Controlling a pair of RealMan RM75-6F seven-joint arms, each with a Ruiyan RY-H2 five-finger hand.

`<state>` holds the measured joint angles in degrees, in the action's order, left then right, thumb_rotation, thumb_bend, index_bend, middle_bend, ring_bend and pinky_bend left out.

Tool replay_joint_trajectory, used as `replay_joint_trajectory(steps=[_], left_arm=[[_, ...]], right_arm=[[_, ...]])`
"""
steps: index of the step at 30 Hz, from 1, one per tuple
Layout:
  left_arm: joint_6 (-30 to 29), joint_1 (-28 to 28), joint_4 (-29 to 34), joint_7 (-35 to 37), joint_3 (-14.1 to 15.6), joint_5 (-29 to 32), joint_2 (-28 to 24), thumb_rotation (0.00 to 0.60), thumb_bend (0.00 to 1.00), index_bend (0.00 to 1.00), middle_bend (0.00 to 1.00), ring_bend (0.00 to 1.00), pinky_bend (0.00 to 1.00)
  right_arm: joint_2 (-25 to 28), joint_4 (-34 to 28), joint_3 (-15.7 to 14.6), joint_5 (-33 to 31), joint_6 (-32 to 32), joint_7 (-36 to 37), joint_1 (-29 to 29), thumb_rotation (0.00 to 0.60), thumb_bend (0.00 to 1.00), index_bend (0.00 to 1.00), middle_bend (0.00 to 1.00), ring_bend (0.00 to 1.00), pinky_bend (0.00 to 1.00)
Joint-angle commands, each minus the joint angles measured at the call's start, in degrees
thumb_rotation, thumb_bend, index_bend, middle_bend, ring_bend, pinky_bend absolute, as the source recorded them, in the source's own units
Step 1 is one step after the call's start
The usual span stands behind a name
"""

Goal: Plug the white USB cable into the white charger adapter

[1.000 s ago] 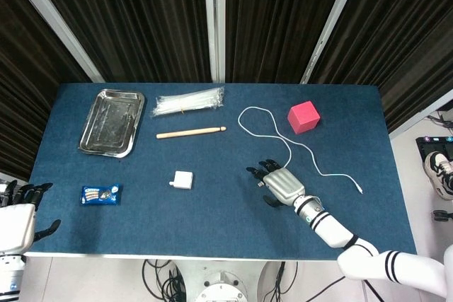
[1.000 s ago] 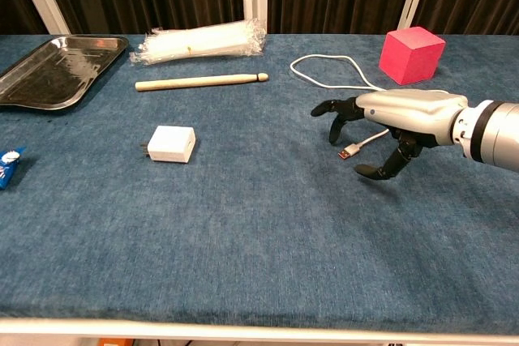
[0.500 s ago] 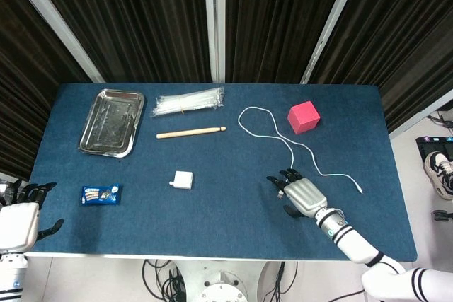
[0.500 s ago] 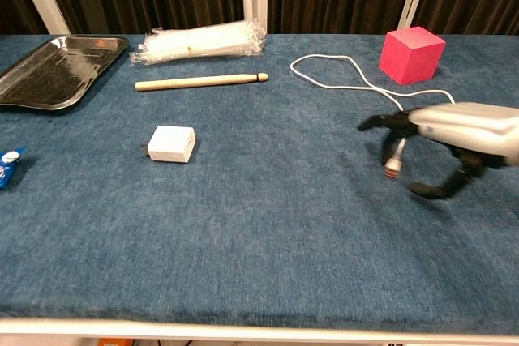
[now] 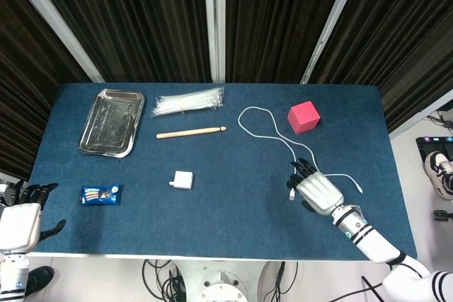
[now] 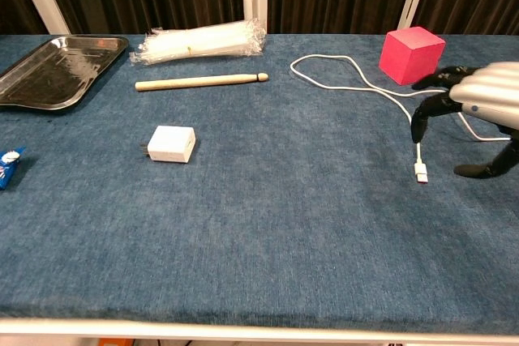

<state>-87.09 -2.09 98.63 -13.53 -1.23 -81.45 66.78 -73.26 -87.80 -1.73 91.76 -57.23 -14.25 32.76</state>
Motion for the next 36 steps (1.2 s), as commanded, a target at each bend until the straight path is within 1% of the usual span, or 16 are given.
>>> replay_joint_trajectory(steps=[1, 7, 11, 16, 21, 25, 29, 33, 36], left_arm=[[-0.2, 0.3, 0.4, -0.2, 0.0, 0.2, -0.1, 0.6, 0.16, 0.22, 0.24, 0.15, 0.0], [-0.5, 0.8, 1.1, -0.3, 0.1, 0.3, -0.4, 0.6, 0.16, 0.22, 0.24, 0.15, 0.0], [-0.3, 0.9, 1.4, -0.4, 0.1, 0.5, -0.4, 0.6, 0.16, 0.22, 0.24, 0.15, 0.0], [-0.1, 0.8, 1.9, -0.8, 0.1, 0.4, -0.5, 0.6, 0.16, 0.22, 0.24, 0.15, 0.0], [-0.1, 1.0, 2.1, -1.0, 0.1, 0.6, -0.7, 0.6, 0.16, 0.22, 0.24, 0.15, 0.0], [0.0, 1.1, 2.1, -0.9, 0.0, 0.9, -0.6, 0.6, 0.16, 0.22, 0.24, 0.15, 0.0], [0.3, 1.1, 2.1, -0.9, 0.0, 1.2, -0.5, 0.6, 0.16, 0.22, 0.23, 0.15, 0.0], [0.5, 1.1, 2.0, -0.8, 0.0, 1.4, -0.4, 0.6, 0.16, 0.22, 0.23, 0.15, 0.0], [0.6, 1.1, 2.1, -0.8, 0.0, 1.5, -0.5, 0.6, 0.16, 0.22, 0.23, 0.15, 0.0]], right_arm=[[-2.1, 4.6, -0.5, 3.6, 1.0, -0.9, 2.2, 0.6, 0.17, 0.41, 0.29, 0.03, 0.0], [-5.4, 12.4, -2.4, 8.8, -1.6, 2.4, 3.1, 0.6, 0.16, 0.42, 0.29, 0.04, 0.0], [-6.8, 16.0, -3.1, 9.8, -2.5, 4.2, 3.1, 0.6, 0.16, 0.42, 0.29, 0.04, 0.0], [-9.2, 19.5, -3.0, 10.0, -4.0, 6.7, 3.0, 0.6, 0.16, 0.42, 0.29, 0.04, 0.0], [-11.5, 21.7, -2.7, 10.3, -5.0, 8.2, 3.4, 0.6, 0.17, 0.42, 0.3, 0.05, 0.0], [-13.1, 22.9, -2.2, 10.1, -5.2, 8.5, 4.0, 0.6, 0.21, 0.42, 0.31, 0.05, 0.0], [-13.9, 23.5, -2.0, 9.7, -5.2, 8.9, 4.2, 0.6, 0.23, 0.44, 0.32, 0.05, 0.0], [-13.9, 24.2, -2.4, 9.7, -5.5, 9.4, 4.2, 0.6, 0.27, 0.49, 0.33, 0.07, 0.0], [-13.9, 24.6, -2.5, 9.5, -5.7, 9.6, 4.1, 0.6, 0.28, 0.5, 0.34, 0.07, 0.0]])
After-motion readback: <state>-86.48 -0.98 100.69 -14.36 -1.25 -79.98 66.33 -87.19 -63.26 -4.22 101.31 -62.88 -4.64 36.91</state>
